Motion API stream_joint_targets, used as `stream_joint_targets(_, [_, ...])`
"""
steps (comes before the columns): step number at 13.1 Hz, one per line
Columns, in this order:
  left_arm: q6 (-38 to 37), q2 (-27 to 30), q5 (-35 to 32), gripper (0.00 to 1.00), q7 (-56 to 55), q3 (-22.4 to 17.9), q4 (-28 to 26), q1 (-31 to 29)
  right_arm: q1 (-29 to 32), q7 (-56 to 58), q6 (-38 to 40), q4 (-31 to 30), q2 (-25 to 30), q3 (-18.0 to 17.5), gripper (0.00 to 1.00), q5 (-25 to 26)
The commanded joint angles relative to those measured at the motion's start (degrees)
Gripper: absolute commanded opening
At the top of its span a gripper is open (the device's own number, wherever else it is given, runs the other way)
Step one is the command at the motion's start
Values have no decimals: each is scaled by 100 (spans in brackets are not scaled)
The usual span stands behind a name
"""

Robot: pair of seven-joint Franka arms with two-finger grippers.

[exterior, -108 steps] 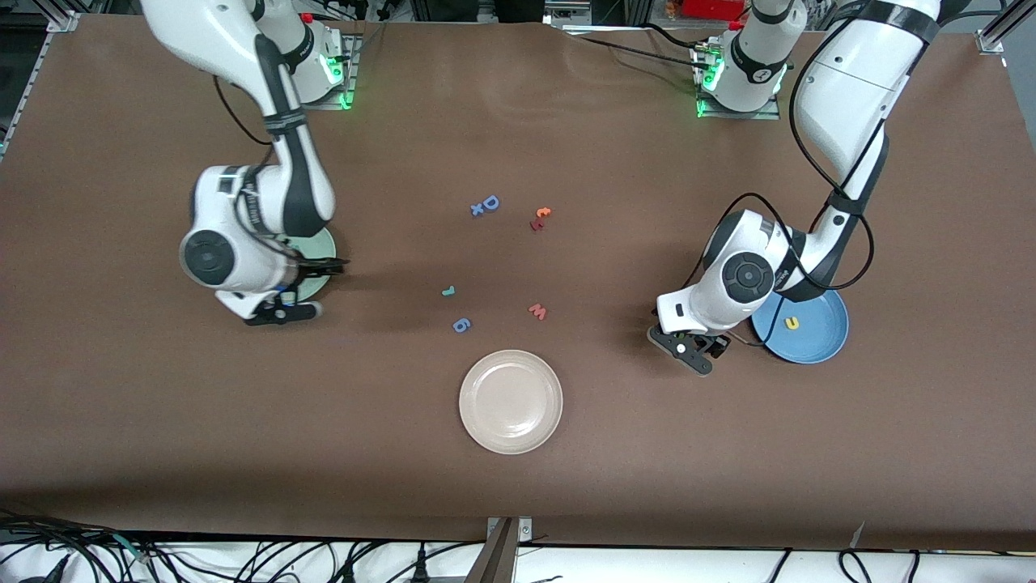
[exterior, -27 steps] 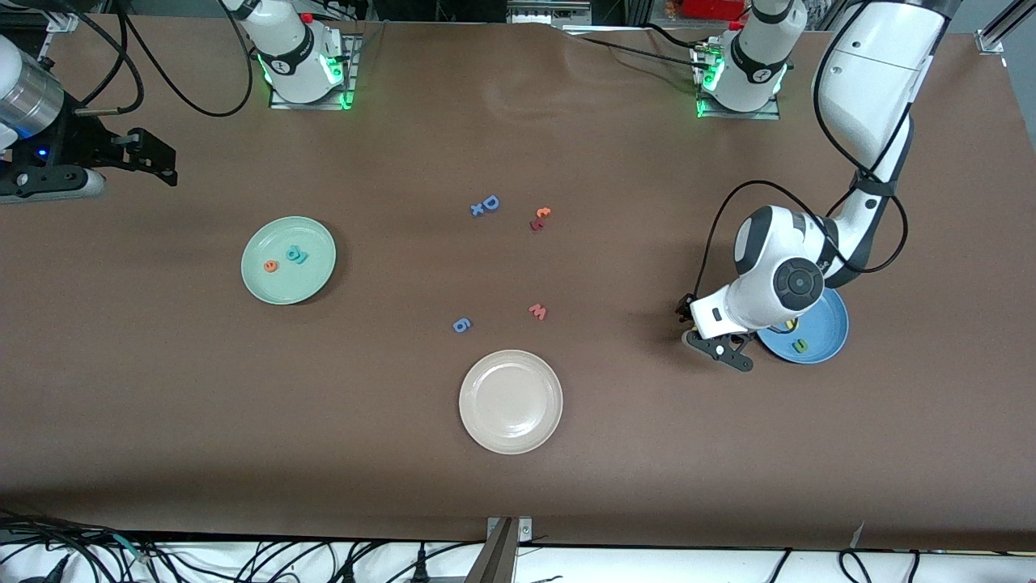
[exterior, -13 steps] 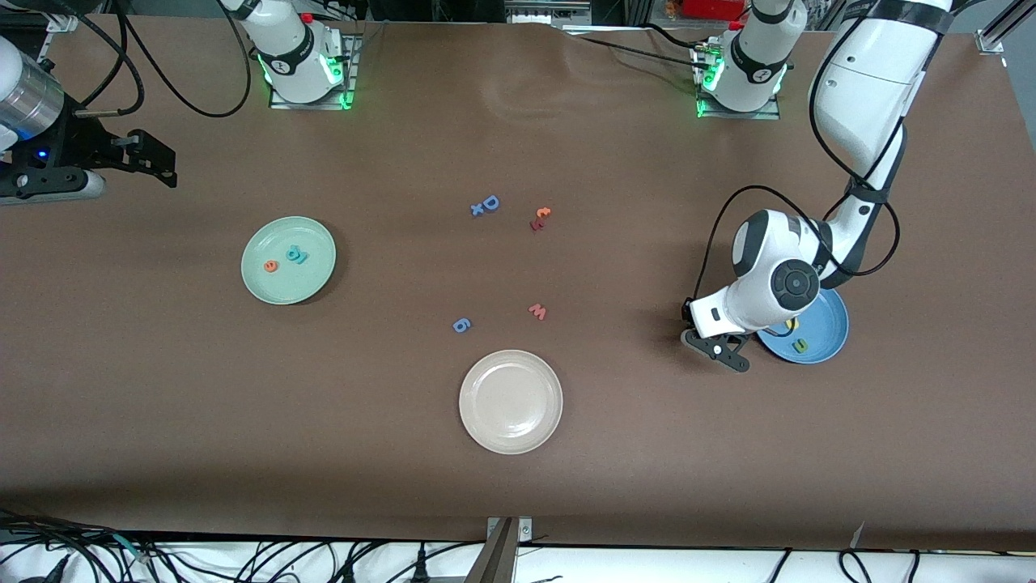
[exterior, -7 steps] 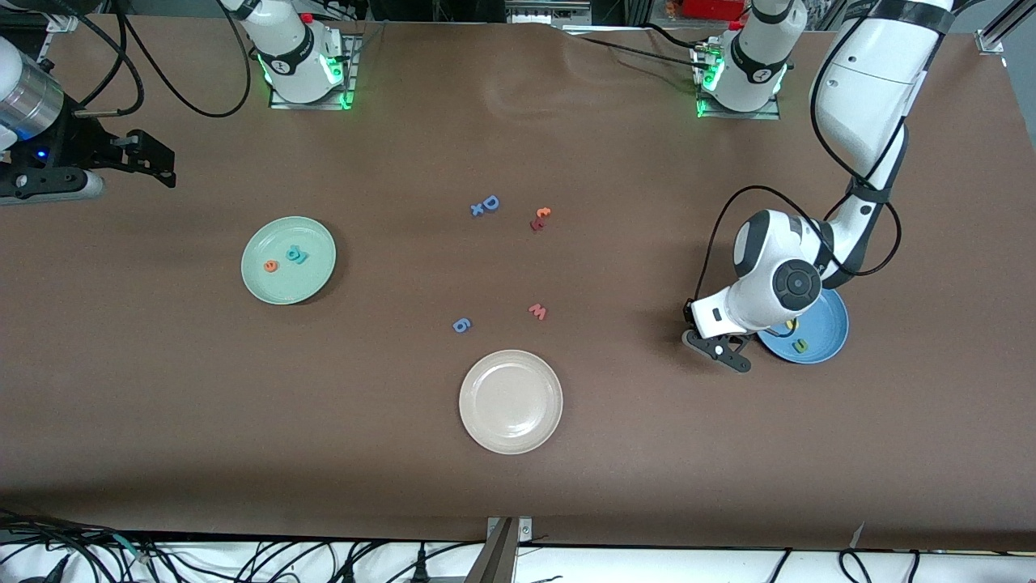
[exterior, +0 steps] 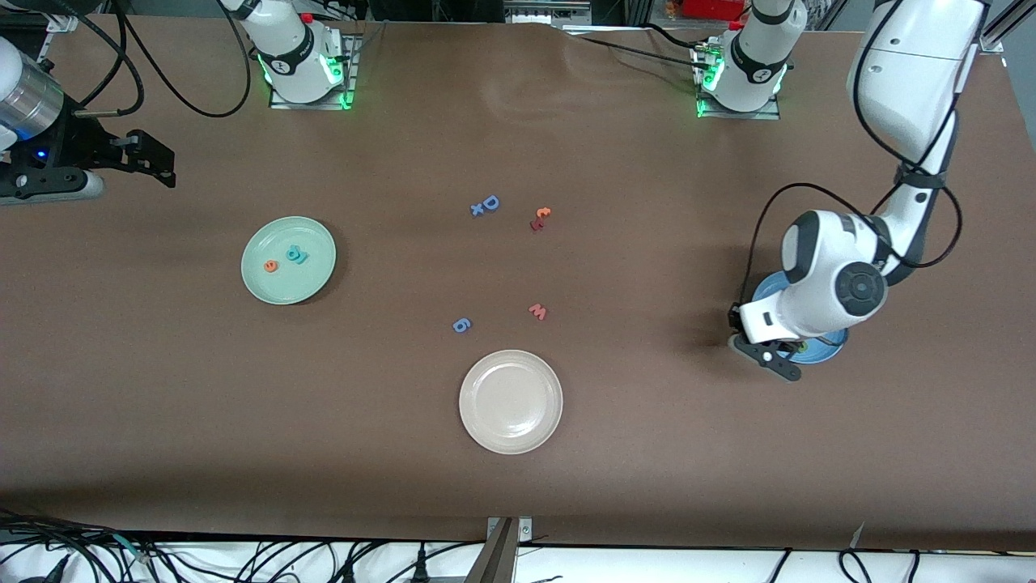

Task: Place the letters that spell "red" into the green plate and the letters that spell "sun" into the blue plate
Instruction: 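Lower the yellow 2 onto the blue plate and open the left gripper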

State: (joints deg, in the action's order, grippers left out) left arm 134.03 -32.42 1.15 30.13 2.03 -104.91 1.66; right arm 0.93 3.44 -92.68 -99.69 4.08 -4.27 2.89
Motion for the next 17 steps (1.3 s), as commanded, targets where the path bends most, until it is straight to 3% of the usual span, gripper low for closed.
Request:
stream_joint_targets(1, [-123,69,-27,17,746,-237,14,-121,91,8,39,55,-4,-100,100,71])
stream_joint_targets(6, [-114,8,237,22,1558,-590,5,-183,56,-1,65,99,-13,-118,100,71])
stream_joint_targets(7, [-123,-1,237,35,1549,-590,-3,-175,56,-10,66,99,-13,-118,100,71])
stream_joint_targets(8, [-123,-1,237,61,1540,-590,-3,-175,56,-10,66,99,-13,-109,100,71])
stream_joint_targets(9, [-114,-10,237,100,1540,-590,-3,-175,56,-10,74,99,-13,-109,100,71])
stream_joint_targets(17, [-123,43,263,100,1461,-572,14,-157,65,-18,83,99,-13,-100,100,71])
